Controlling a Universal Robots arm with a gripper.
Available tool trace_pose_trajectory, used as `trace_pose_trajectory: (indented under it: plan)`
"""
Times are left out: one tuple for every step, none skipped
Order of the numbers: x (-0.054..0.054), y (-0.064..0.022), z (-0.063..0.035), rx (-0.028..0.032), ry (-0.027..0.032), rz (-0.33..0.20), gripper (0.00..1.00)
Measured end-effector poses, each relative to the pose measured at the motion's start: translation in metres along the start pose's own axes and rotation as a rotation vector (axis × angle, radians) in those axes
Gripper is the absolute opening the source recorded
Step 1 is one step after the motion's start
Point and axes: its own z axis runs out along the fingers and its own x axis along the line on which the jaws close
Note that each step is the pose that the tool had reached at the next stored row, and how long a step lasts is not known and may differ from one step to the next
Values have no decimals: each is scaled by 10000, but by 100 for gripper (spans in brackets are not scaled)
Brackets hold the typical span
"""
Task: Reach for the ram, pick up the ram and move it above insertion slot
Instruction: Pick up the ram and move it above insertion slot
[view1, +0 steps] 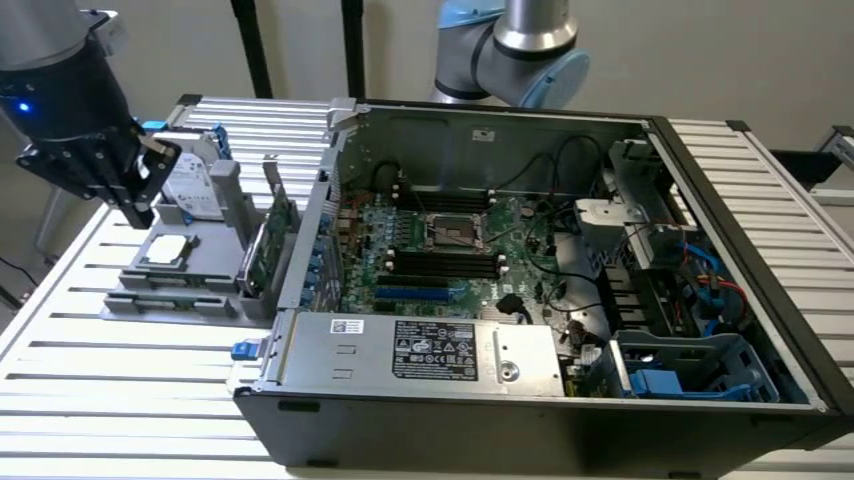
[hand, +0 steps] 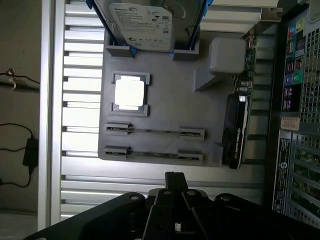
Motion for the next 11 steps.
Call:
trace_pose_trajectory:
  plan:
    - [0, -3, -1, 0, 1, 0, 11]
    - [0, -4, -1, 1, 2, -11, 11]
    - [-1, -4, -1, 0, 4, -70, 11]
    - [-1, -5, -1, 1, 9, -183, 11]
    - [-1, -6, -1, 1, 16, -334, 11]
    - [0, -6, -1, 1, 22, -505, 11]
    - [0, -6, -1, 0, 29, -685, 11]
    - [0, -6, 0, 0, 37, -882, 11]
    - [0, -6, 0, -1, 44, -1061, 11]
    - [0, -6, 0, 0, 52, -1241, 11]
    - [-1, -6, -1, 0, 60, -1420, 11]
